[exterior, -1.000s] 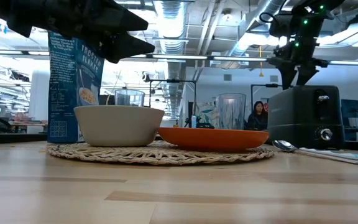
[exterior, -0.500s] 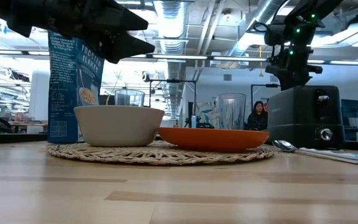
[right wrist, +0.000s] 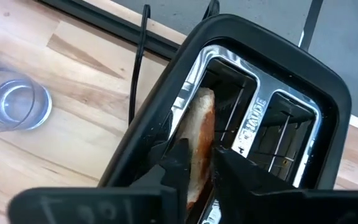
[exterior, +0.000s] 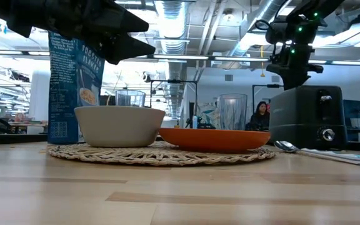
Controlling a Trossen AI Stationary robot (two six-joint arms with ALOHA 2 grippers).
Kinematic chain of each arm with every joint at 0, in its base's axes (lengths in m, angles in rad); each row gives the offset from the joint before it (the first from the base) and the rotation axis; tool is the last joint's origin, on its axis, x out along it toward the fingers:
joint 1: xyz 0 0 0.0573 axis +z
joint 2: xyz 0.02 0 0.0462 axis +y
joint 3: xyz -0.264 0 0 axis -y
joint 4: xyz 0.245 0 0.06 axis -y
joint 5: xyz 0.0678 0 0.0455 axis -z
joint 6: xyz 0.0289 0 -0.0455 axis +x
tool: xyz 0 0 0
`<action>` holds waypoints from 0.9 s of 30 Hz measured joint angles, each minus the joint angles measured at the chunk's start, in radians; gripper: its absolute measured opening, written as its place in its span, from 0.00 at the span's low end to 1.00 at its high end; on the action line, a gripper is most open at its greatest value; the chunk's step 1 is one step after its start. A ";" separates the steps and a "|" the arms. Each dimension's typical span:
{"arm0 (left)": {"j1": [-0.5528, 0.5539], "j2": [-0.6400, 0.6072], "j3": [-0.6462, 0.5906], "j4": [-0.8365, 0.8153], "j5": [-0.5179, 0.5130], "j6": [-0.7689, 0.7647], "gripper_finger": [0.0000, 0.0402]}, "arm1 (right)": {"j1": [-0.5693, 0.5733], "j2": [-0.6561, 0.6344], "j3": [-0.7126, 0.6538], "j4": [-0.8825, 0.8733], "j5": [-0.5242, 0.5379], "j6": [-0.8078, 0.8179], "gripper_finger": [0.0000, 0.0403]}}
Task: Arrange a breakfast setting
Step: Put the bagel on the orange plate
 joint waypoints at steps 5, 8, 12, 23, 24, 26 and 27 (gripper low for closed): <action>0.000 0.000 0.000 0.000 -0.001 -0.001 0.87 | 0.000 -0.001 0.000 -0.002 0.002 -0.014 0.16; 0.000 0.000 0.000 0.001 -0.001 -0.001 0.87 | 0.000 -0.001 0.001 -0.003 0.002 -0.017 0.16; 0.000 0.000 0.000 0.001 -0.004 -0.002 0.87 | 0.000 -0.001 0.026 -0.024 0.002 -0.023 0.16; 0.000 0.000 0.000 0.002 -0.004 -0.006 0.87 | 0.000 -0.002 0.172 -0.130 0.017 -0.036 0.17; 0.000 0.000 0.000 0.002 -0.004 -0.006 0.87 | 0.000 -0.002 0.187 -0.141 0.018 -0.039 0.17; 0.000 0.000 0.000 0.002 -0.004 -0.006 0.87 | 0.002 -0.002 0.217 -0.162 0.018 -0.041 0.17; 0.000 0.000 0.000 0.002 -0.004 -0.006 0.87 | 0.006 -0.002 0.233 -0.175 0.019 -0.042 0.17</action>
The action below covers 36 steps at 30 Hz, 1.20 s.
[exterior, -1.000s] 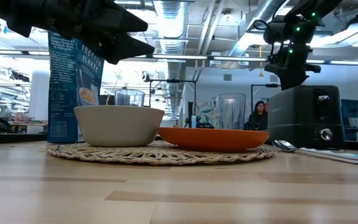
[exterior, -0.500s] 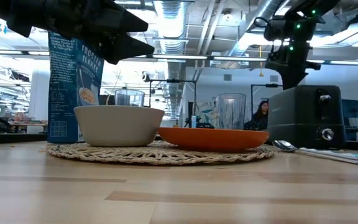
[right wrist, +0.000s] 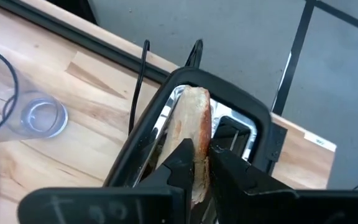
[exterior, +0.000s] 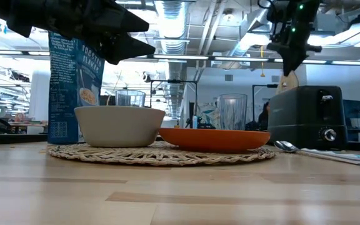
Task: Arrange a breakfast setting
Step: Put the bagel on the orange plate
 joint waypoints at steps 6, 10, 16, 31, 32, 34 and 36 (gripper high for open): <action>0.000 0.000 0.000 0.000 0.000 0.000 0.87 | 0.033 0.000 0.090 -0.057 0.015 -0.005 0.17; 0.000 0.000 0.000 0.000 0.000 0.000 0.87 | 0.073 -0.009 0.129 -0.065 0.009 -0.005 0.17; 0.000 0.000 0.000 0.000 0.000 0.000 0.87 | 0.148 -0.050 0.140 -0.062 -0.149 0.014 0.17; 0.000 0.000 0.000 0.000 0.001 0.000 0.87 | 0.504 -0.059 0.092 0.098 -0.271 0.077 0.17; 0.000 0.000 0.000 0.000 0.001 0.000 0.87 | 0.522 -0.061 0.062 0.139 -0.290 0.079 0.17; 0.000 0.000 0.000 0.000 0.004 0.000 0.87 | 0.541 -0.067 -0.009 0.216 -0.336 0.078 0.17; 0.000 0.000 0.000 0.000 0.004 -0.001 0.87 | 0.556 -0.073 -0.083 0.303 -0.388 0.078 0.17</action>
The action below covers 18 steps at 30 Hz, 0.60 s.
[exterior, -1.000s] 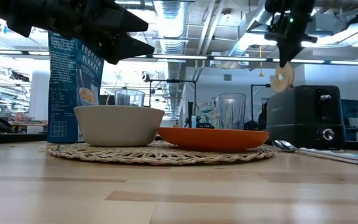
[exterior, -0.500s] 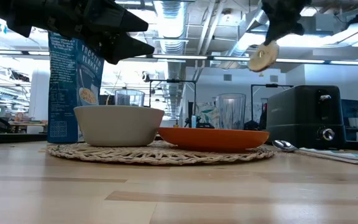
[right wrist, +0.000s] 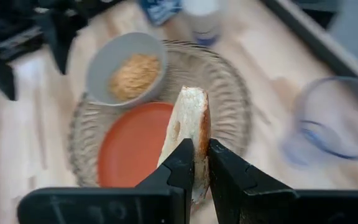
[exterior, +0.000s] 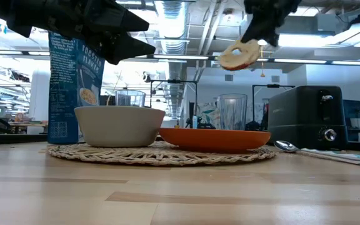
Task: Arrange a breakfast setting
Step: Put the bagel on the orange plate
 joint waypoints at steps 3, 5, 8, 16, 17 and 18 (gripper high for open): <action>0.000 0.000 0.000 0.002 0.001 -0.002 0.87 | 0.024 0.001 -0.106 0.134 -0.069 0.023 0.17; 0.000 0.000 0.000 0.002 0.001 -0.002 0.87 | 0.039 0.004 -0.167 0.213 -0.095 0.032 0.17; 0.000 0.000 0.000 0.002 0.001 -0.002 0.87 | 0.057 0.003 -0.255 0.332 -0.103 0.045 0.17; 0.000 0.000 0.000 0.002 0.002 -0.002 0.87 | 0.112 0.004 -0.424 0.538 -0.104 0.114 0.17; 0.000 0.000 0.000 0.002 0.001 -0.002 0.87 | 0.117 0.004 -0.441 0.565 -0.103 0.123 0.17; 0.000 0.000 0.000 0.002 0.002 -0.002 0.87 | 0.123 0.004 -0.456 0.593 -0.103 0.132 0.17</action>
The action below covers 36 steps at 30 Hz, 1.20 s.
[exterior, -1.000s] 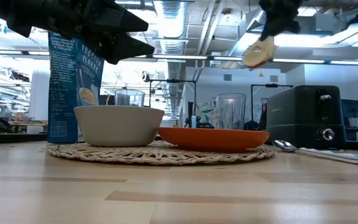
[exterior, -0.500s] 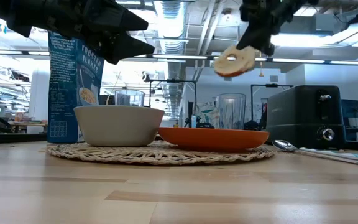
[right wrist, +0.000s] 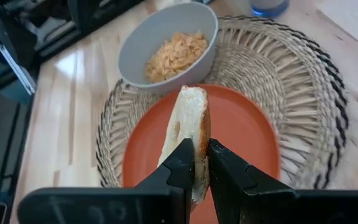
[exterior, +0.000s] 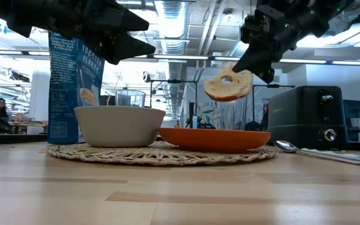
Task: Arrange a breakfast setting
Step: Put the bagel on the orange plate
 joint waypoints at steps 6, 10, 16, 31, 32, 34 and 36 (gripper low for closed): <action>0.000 0.000 0.000 0.000 0.000 0.000 0.87 | 0.032 0.040 -0.077 0.173 0.000 0.048 0.17; 0.000 0.000 0.000 0.000 0.000 0.000 0.87 | 0.049 0.129 -0.078 0.231 0.001 0.051 0.17; 0.000 0.000 0.000 0.008 0.000 0.000 0.87 | 0.049 0.263 -0.079 0.330 -0.004 0.058 0.17; 0.000 0.000 0.000 0.008 0.000 0.000 0.87 | 0.039 0.407 -0.077 0.402 -0.027 0.069 0.17; 0.000 0.000 0.000 0.008 0.000 0.000 0.87 | 0.039 0.407 -0.077 0.403 -0.027 0.069 0.17; 0.000 0.000 0.000 0.008 0.000 0.000 0.87 | 0.039 0.407 -0.077 0.401 -0.026 0.069 0.18; 0.000 0.000 0.000 0.008 0.000 0.000 0.87 | 0.039 0.407 -0.077 0.398 -0.025 0.067 0.20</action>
